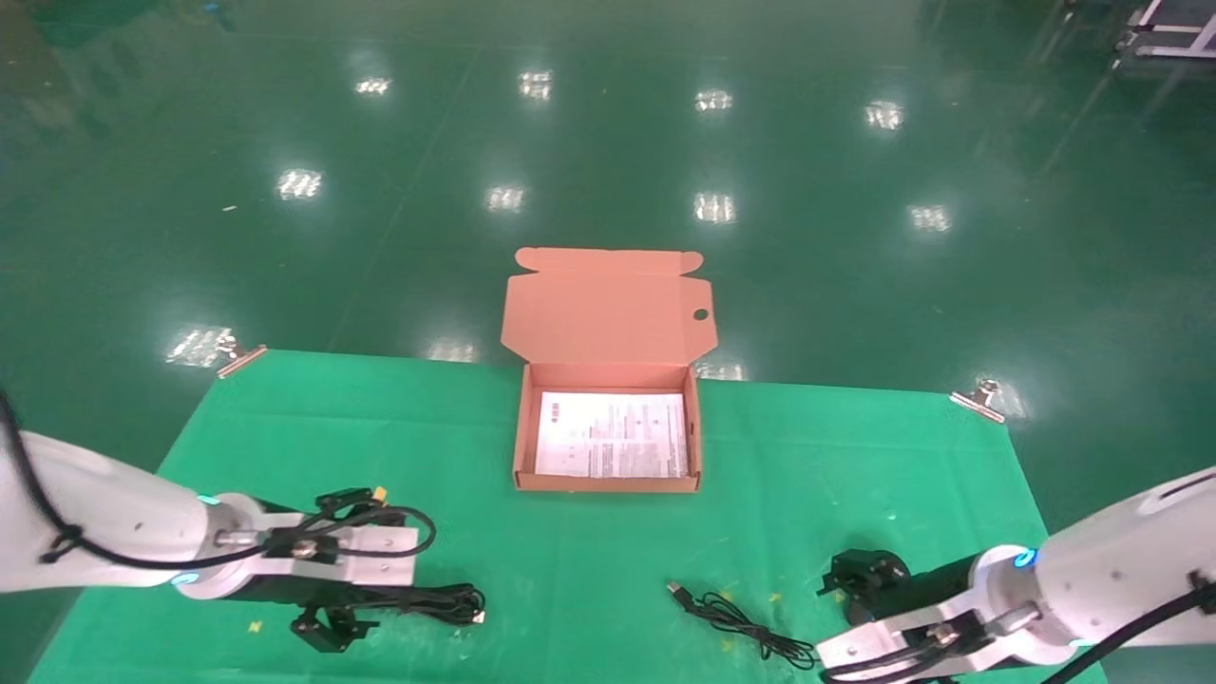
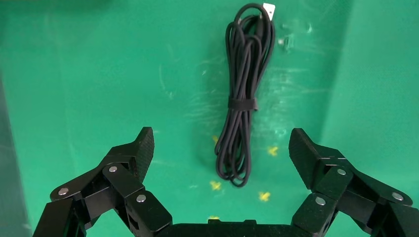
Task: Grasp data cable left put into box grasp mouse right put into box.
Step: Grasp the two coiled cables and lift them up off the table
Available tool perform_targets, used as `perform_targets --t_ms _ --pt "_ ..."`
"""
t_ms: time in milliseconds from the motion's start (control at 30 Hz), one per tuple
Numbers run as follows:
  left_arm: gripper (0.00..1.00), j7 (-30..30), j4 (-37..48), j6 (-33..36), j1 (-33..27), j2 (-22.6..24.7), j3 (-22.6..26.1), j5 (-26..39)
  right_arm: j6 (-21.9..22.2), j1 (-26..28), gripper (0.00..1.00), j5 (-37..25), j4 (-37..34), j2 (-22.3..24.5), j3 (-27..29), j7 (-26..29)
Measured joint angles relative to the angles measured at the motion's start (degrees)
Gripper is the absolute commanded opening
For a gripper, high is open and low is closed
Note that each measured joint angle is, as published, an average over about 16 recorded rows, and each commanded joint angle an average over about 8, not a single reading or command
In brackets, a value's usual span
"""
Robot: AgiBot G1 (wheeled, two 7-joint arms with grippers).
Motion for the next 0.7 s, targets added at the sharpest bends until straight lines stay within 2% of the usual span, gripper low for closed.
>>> perform_targets --t_ms 367,700 --pt "1.00 4.0 20.2 -3.1 -1.8 5.8 -1.1 -3.4 4.5 -2.8 1.00 -4.6 -4.6 -5.3 -0.8 8.0" --pt "1.00 10.1 35.0 -7.0 -4.1 9.9 -2.1 -5.2 7.1 -2.5 1.00 -4.2 -14.8 -11.3 -0.7 8.5"
